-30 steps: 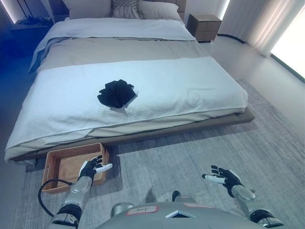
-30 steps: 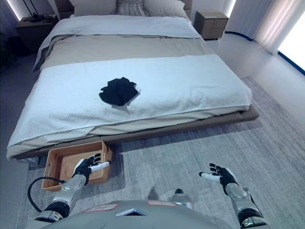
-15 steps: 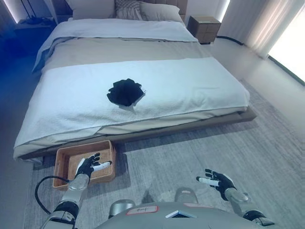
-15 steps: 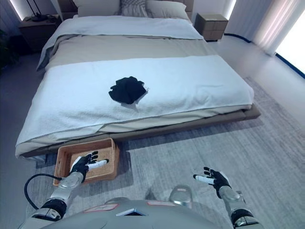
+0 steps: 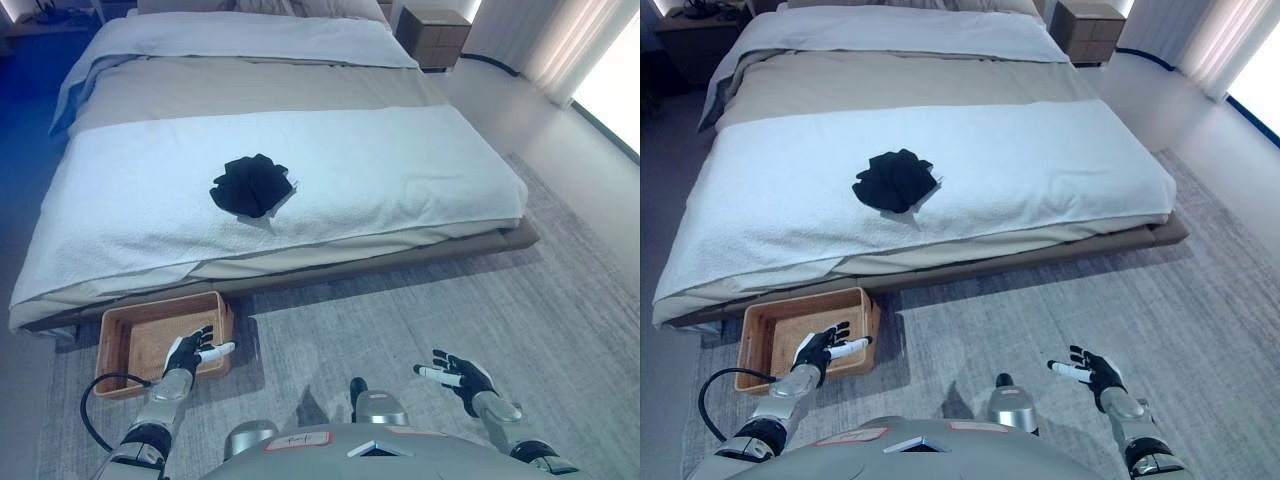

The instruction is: Put the clothes on the bed into the basket.

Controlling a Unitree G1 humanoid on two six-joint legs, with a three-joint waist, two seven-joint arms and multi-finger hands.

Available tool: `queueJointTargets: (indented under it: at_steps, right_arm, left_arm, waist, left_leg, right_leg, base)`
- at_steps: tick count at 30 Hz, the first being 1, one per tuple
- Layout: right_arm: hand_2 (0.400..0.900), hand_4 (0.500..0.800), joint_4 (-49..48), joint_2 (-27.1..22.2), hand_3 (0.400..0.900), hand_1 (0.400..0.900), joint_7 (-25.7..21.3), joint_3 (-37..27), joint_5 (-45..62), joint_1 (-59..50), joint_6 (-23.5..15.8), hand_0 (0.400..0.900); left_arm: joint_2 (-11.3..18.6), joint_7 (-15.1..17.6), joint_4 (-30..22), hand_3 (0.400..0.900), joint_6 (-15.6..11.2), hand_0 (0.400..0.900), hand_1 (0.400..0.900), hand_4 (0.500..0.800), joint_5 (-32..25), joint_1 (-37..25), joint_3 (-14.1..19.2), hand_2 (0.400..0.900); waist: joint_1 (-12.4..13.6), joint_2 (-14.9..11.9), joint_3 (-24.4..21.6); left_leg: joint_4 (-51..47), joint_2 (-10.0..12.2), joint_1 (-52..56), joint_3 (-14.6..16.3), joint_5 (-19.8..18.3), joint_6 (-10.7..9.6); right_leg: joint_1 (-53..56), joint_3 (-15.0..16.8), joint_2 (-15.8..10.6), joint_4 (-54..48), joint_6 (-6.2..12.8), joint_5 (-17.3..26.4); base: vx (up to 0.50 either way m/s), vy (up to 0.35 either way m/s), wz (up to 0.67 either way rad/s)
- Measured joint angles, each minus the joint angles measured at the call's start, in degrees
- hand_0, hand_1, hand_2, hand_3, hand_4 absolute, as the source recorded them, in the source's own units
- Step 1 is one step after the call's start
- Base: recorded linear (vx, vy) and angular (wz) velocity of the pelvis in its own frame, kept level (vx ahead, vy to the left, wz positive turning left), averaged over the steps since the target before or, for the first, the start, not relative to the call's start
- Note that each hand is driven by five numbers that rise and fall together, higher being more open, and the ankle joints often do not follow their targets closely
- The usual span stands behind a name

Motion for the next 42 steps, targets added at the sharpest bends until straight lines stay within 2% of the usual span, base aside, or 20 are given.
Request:
queueJointTargets:
  at_steps: [2,5,7,9,11,13,16,18,21,24,25,26,27,30,31,34,37,38,40,42]
  right_arm:
    - [0.900,0.800,-0.4,-0.1,0.900,0.900,-0.1,0.1,0.1,-0.1,0.0,0.900]
    - [0.900,0.800,-1.6,-0.1,0.900,0.900,-0.2,0.6,0.1,-0.3,-0.1,0.900]
    - [0.900,0.800,-1.4,-0.4,0.900,0.900,-0.6,0.6,0.1,-0.4,0.0,0.900]
    - [0.900,0.800,-1.4,-2.1,0.900,0.900,-1.3,0.6,0.4,-0.7,-0.1,0.900]
    - [0.900,0.800,-1.3,-4.3,0.900,0.900,-1.4,0.6,0.6,-2.4,-0.2,0.900]
    - [0.900,0.800,0.1,-5.7,0.900,0.900,-2.3,0.7,2.0,-5.9,-0.5,0.900]
    - [0.900,0.800,0.8,-5.9,0.900,0.900,-3.4,0.6,2.7,-8.4,-1.6,0.900]
    - [0.900,0.800,0.9,-5.7,0.900,0.900,-3.7,0.5,2.8,-8.9,-1.7,0.900]
    - [0.900,0.800,2.0,-5.6,0.900,0.900,-4.1,0.5,4.5,-9.1,-2.1,0.900]
    - [0.900,0.800,3.0,-5.2,0.900,0.900,-5.4,0.5,5.4,-8.9,-2.1,0.900]
    - [0.900,0.800,3.0,-5.0,0.900,0.900,-6.0,0.6,6.3,-8.9,-2.1,0.900]
    - [0.900,0.800,3.5,-4.7,0.900,0.900,-6.3,0.6,6.6,-9.2,-2.2,0.900]
    - [0.900,0.800,4.1,-4.5,0.900,0.900,-6.4,0.9,6.7,-9.7,-2.4,0.900]
    - [0.900,0.800,4.6,-4.2,0.900,0.900,-6.9,1.1,6.7,-10.2,-2.7,0.900]
    - [0.900,0.800,4.7,-4.2,0.900,0.900,-7.2,1.1,6.7,-10.4,-2.6,0.900]
    - [0.900,0.800,4.7,-4.1,0.900,0.900,-7.5,1.7,6.7,-11.7,-2.7,0.900]
    - [0.900,0.800,5.2,-4.1,0.900,0.900,-7.5,2.2,6.6,-11.3,-2.7,0.900]
    - [0.900,0.800,5.2,-4.1,0.900,0.900,-7.5,2.2,6.6,-11.2,-2.7,0.900]
    - [0.900,0.800,5.1,-4.1,0.900,0.900,-7.5,2.2,6.6,-11.3,-2.7,0.900]
    - [0.900,0.800,5.2,-4.0,0.900,0.900,-7.5,2.2,6.6,-11.1,-2.8,0.900]
  left_arm:
    - [-0.3,0.5,0.0,0.900,0.0,0.900,0.900,0.800,-0.1,-0.8,-0.1,0.900]
    - [0.1,1.6,0.6,0.900,0.0,0.900,0.900,0.800,-0.6,-2.1,0.0,0.900]
    - [-0.7,2.2,1.7,0.900,0.0,0.900,0.900,0.800,-1.3,-3.0,-0.2,0.900]
    - [-2.1,2.4,2.3,0.900,0.0,0.900,0.900,0.800,-2.3,-3.8,-2.4,0.900]
    - [-3.0,2.5,2.3,0.900,-0.1,0.900,0.900,0.800,-2.9,-5.8,-3.1,0.900]
    - [-3.1,3.2,3.7,0.900,-0.4,0.900,0.900,0.800,-4.0,-8.5,-3.4,0.900]
    - [-2.8,4.0,4.8,0.900,-0.4,0.900,0.900,0.800,-5.0,-11.9,-3.5,0.900]
    - [-2.5,4.0,5.0,0.900,-0.4,0.900,0.900,0.800,-5.0,-14.5,-4.7,0.900]
    - [-2.7,4.0,5.5,0.900,-0.4,0.900,0.900,0.800,-5.1,-15.6,-6.2,0.900]
    - [-2.7,4.0,6.1,0.900,-0.3,0.900,0.900,0.800,-6.7,-16.4,-7.6,0.900]
    - [-2.7,4.0,6.4,0.900,-0.3,0.900,0.900,0.800,-6.7,-17.5,-7.7,0.900]
    - [-2.8,4.0,7.0,0.900,-0.3,0.900,0.900,0.800,-6.7,-18.8,-7.8,0.900]
    - [-2.7,4.1,7.5,0.900,-0.2,0.900,0.900,0.800,-6.7,-19.2,-7.7,0.900]
    - [-2.5,4.5,7.8,0.900,-0.2,0.900,0.900,0.800,-6.8,-19.4,-7.6,0.900]
    - [-2.5,4.6,7.8,0.900,-0.3,0.900,0.900,0.800,-6.8,-19.5,-7.6,0.900]
    - [-2.4,4.8,8.6,0.900,-0.3,0.900,0.900,0.800,-6.8,-19.4,-7.6,0.900]
    - [-2.4,4.9,9.0,0.900,-0.3,0.900,0.900,0.800,-7.2,-19.3,-7.5,0.900]
    - [-2.3,4.9,9.1,0.900,-0.3,0.900,0.900,0.800,-7.2,-19.2,-7.4,0.900]
    - [-2.3,5.2,9.5,0.900,-0.3,0.900,0.900,0.800,-7.2,-19.0,-7.1,0.900]
    - [-2.1,5.2,9.5,0.900,-0.4,0.900,0.900,0.800,-7.2,-18.9,-6.8,0.900]
  waist:
    - [-1.2,0.9,-0.1]
    - [-2.8,1.4,-0.4]
    - [-4.3,3.3,-1.3]
    - [-4.1,7.3,-2.0]
    - [-4.1,8.9,-1.5]
    - [-4.0,9.4,-1.4]
    - [-4.0,8.6,-1.1]
    - [-3.8,6.4,-0.3]
    - [-3.7,4.9,0.7]
    - [-3.4,3.5,1.5]
    - [-3.3,2.3,2.5]
    - [-2.1,0.8,3.7]
    - [-1.6,0.6,4.0]
    - [0.6,0.7,5.4]
    - [1.1,1.2,5.9]
    - [3.3,3.5,7.7]
    - [4.3,4.7,8.5]
    - [4.6,4.9,8.5]
    - [4.9,5.4,8.4]
    - [5.5,5.8,8.4]
  left_leg:
    - [-1.6,0.9,0.7,-2.0,0.0,1.1]
    - [-1.8,2.3,-0.4,-3.4,-0.8,0.4]
    - [-2.1,4.7,-1.3,-5.9,-2.1,-1.2]
    - [-2.0,8.7,-1.4,-6.2,-1.4,-3.2]
    - [1.6,9.2,-4.2,-6.9,-1.2,-3.9]
    - [3.9,9.6,-6.3,-6.9,0.2,-5.9]
    - [5.2,10.8,-7.5,-7.6,1.6,-8.2]
    - [12.9,10.8,-11.8,-8.1,1.8,-9.4]
    - [21.5,11.4,-16.2,-8.3,4.5,-9.7]
    - [25.7,11.8,-17.2,-7.9,9.0,-9.2]
    - [29.1,11.1,-19.8,-7.9,10.4,-10.0]
    - [32.7,10.2,-21.5,-6.1,9.4,-9.3]
    - [32.7,9.5,-24.5,-4.8,8.1,-9.7]
    - [22.4,9.6,-25.8,-1.4,8.3,-9.2]
    - [16.6,9.9,-25.9,-1.2,8.5,-9.2]
    - [4.4,11.3,-27.0,-1.2,12.1,-9.2]
    - [-0.2,11.1,-28.3,-1.0,13.5,-9.2]
    - [-0.4,11.1,-28.6,-1.1,13.5,-9.2]
    - [-1.0,11.2,-28.6,-0.9,13.8,-8.8]
    - [-0.8,11.2,-28.5,-0.7,13.8,-8.8]
  right_leg:
    - [-3.0,0.6,1.1,3.2,-0.10,-1.9]
    - [-7.2,0.5,2.0,2.4,-0.85,-1.0]
    - [-9.2,-1.0,3.4,2.8,-3.62,0.5]
    - [-9.3,-3.6,6.5,4.6,-6.15,-1.2]
    - [-11.7,-4.7,6.9,8.7,-7.54,-3.6]
    - [-14.0,-5.2,7.7,11.7,-8.68,-5.2]
    - [-14.7,-5.8,9.3,12.7,-9.34,-8.0]
    - [-14.3,-6.1,9.6,12.4,-10.93,-8.7]
    - [-12.4,-6.9,12.0,12.4,-12.58,-9.1]
    - [-10.1,-7.5,12.3,11.3,-14.08,-9.7]
    - [-9.0,-7.2,12.2,10.2,-16.84,-9.7]
    - [-8.1,-6.8,11.9,8.8,-16.86,-7.7]
    - [-7.0,-6.4,12.2,7.0,-17.22,-7.3]
    - [-4.4,-5.0,14.6,4.0,-16.57,-7.1]
    - [-3.4,-4.3,15.8,2.4,-15.58,-6.2]
    - [-0.8,-1.8,19.2,-0.4,-16.02,-5.8]
    - [1.1,-0.8,20.7,-0.7,-19.47,-5.2]
    - [1.2,0.2,21.0,-0.3,-21.38,-5.6]
    - [1.6,2.0,21.2,-0.6,-21.07,-5.7]
    - [1.7,3.2,21.2,-0.4,-21.98,-4.8]
  base:
    - [0.18,-0.141,0.27]
    - [0.18,-0.153,0.29]
    - [0.17,-0.137,0.39]
    - [0.14,-0.142,0.25]
    - [0.14,-0.146,0.06]
    - [0.14,-0.184,0.00]
    - [0.15,-0.223,0.02]
    - [0.15,-0.289,0.15]
    - [0.12,-0.245,0.10]
    - [0.11,-0.136,-0.13]
    - [0.13,-0.093,-0.29]
    - [0.12,-0.006,-0.36]
    - [0.19,-0.003,-0.53]
    - [0.23,0.065,-0.67]
    - [0.25,0.082,-0.64]
    - [0.21,0.056,-0.41]
    - [0.20,0.067,-0.32]
    - [0.22,0.122,-0.49]
    - [0.17,0.108,-0.36]
    - [0.13,0.126,-0.26]
